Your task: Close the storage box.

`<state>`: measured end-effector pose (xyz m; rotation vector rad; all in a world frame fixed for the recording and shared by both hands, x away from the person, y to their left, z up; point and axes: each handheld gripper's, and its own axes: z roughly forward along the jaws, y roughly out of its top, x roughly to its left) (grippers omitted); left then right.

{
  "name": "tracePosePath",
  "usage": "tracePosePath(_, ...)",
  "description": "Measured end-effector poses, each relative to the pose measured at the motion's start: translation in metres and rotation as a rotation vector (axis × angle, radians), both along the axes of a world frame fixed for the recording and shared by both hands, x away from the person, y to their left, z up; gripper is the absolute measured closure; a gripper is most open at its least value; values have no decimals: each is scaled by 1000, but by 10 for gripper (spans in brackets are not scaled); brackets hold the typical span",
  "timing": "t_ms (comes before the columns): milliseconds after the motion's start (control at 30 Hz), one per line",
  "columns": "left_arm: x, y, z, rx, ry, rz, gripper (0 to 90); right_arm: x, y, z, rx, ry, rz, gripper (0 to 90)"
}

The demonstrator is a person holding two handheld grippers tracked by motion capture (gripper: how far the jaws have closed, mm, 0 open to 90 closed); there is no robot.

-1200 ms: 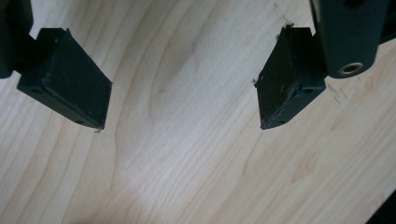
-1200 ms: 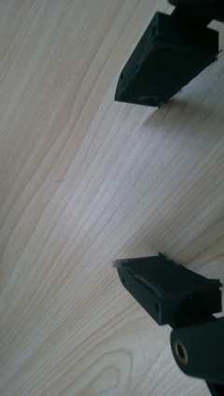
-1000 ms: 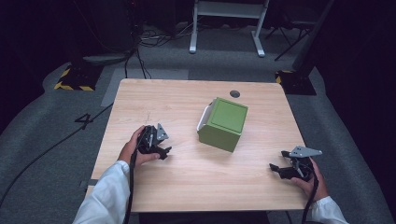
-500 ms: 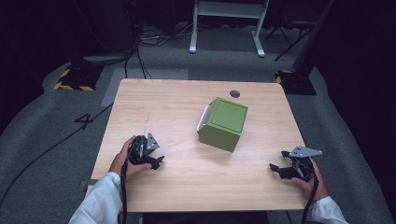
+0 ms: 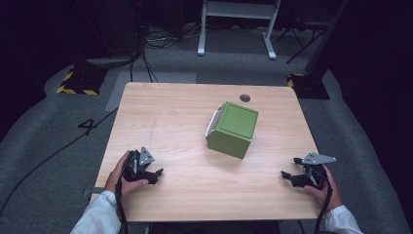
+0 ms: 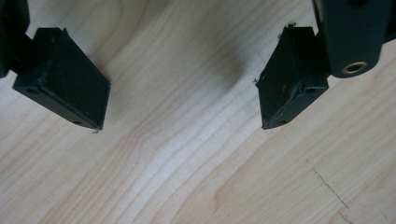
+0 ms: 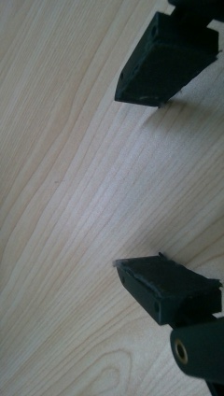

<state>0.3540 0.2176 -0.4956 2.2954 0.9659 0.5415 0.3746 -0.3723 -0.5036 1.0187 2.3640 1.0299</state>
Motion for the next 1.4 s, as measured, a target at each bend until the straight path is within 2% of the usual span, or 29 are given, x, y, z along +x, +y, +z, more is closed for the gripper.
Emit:
tracePosePath(67, -2, 5, -2, -53, 31, 17, 168, 0, 0, 0, 0, 0, 0, 162)
tracePosePath(167, -4, 12, -6, -108, 60, 36, 168, 0, 0, 0, 0, 1, 0, 162)
tracePosePath(233, -6, 17, -9, -140, 59, 40, 167, 0, 0, 0, 0, 0, 0, 163)
tracePosePath(800, -6, 17, -9, -142, 60, 45, 161, -1, 1, 0, -4, -8, 5, 163)
tracePosePath(1400, -5, 17, -9, -142, 58, 45, 161, 0, 0, 0, 3, 3, 11, 163)
